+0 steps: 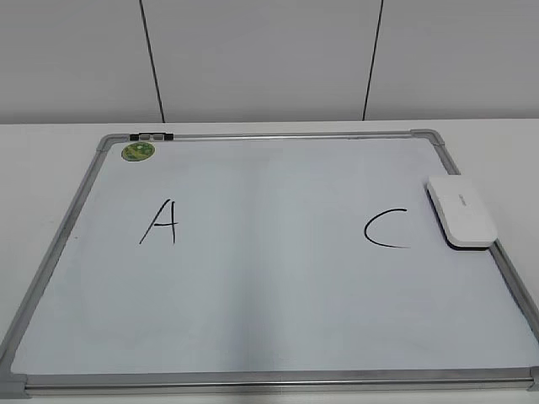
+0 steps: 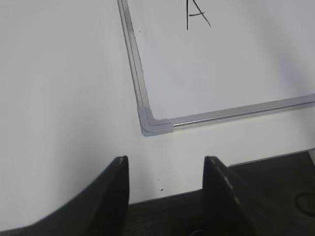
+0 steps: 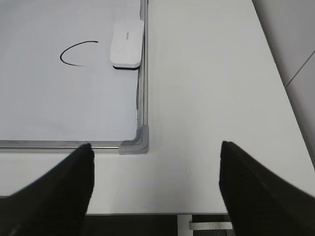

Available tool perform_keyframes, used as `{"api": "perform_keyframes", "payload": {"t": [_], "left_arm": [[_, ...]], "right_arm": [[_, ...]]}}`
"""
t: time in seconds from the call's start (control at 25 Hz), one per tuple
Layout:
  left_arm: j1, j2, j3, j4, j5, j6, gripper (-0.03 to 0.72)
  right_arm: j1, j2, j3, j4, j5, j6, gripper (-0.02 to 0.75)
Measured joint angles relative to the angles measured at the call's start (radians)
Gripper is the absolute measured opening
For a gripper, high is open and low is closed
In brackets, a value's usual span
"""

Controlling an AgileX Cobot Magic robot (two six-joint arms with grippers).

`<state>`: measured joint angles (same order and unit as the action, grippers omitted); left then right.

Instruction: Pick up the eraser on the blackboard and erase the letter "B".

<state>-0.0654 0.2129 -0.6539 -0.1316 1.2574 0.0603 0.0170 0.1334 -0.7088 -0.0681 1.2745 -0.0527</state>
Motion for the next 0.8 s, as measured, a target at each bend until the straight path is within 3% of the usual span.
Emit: {"api": "perform_keyframes", "payload": {"t": [0.32, 0.8], "left_arm": [[0.000, -0.018, 0.100, 0.016, -0.071, 0.000, 0.374], [0.000, -0.018, 0.134, 0.042, -0.155, 0.000, 0.374]], "right_arm": [[0.000, 0.000, 0.169, 0.000, -0.010, 0.008, 0.587], [0.000, 0.000, 0.211, 0.000, -0.118, 0.009, 0.587]]}}
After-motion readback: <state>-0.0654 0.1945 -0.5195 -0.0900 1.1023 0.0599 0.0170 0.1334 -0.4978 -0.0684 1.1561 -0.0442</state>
